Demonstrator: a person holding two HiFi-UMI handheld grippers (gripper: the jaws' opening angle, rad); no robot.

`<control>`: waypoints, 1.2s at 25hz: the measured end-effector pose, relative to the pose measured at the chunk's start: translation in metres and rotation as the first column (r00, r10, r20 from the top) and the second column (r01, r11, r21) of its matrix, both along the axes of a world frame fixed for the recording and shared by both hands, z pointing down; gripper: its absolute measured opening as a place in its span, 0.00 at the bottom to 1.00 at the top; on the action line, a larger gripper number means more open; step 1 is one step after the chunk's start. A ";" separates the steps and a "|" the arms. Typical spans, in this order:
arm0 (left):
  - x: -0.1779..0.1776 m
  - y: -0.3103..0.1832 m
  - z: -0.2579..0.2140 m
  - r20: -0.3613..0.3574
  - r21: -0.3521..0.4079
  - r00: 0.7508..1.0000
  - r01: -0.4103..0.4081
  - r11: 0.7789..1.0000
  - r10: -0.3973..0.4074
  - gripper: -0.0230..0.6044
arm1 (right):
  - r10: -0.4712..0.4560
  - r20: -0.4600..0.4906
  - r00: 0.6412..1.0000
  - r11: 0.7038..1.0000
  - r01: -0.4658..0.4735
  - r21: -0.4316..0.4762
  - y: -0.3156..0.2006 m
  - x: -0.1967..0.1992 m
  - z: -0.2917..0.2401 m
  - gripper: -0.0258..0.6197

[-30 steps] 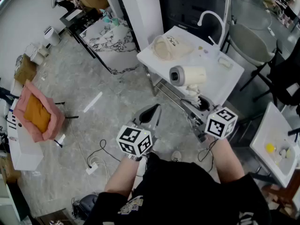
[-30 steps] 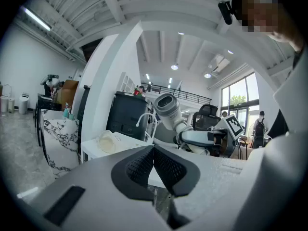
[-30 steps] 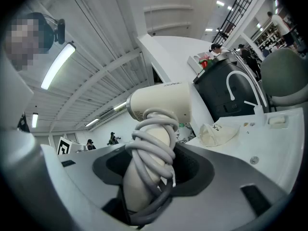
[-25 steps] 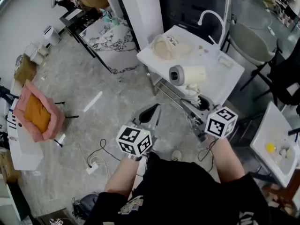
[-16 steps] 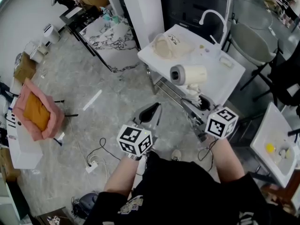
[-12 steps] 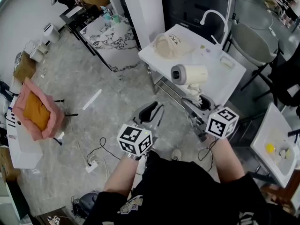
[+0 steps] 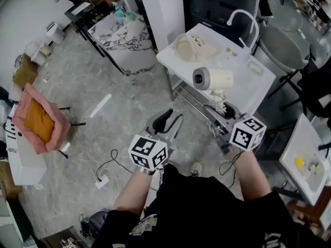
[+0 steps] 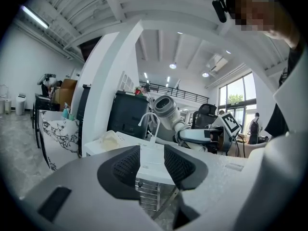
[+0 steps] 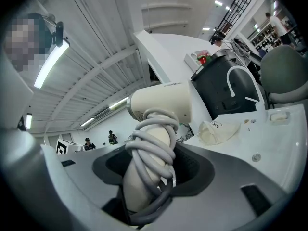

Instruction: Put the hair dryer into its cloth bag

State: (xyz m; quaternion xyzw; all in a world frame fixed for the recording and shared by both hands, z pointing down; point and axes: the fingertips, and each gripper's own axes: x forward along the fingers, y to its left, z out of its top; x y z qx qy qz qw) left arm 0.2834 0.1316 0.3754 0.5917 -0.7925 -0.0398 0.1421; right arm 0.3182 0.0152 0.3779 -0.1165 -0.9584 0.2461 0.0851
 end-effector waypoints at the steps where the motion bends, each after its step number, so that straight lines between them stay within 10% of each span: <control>1: -0.004 0.002 0.001 -0.003 0.000 1.000 -0.001 1.000 0.001 0.27 | 0.002 -0.003 1.000 1.000 -0.002 0.000 0.002 -0.004 0.001 0.41; 30: -0.177 0.070 0.003 -0.012 0.012 0.994 -0.105 0.994 0.105 0.30 | 0.150 -0.050 0.987 0.988 -0.151 -0.028 0.058 -0.165 0.004 0.41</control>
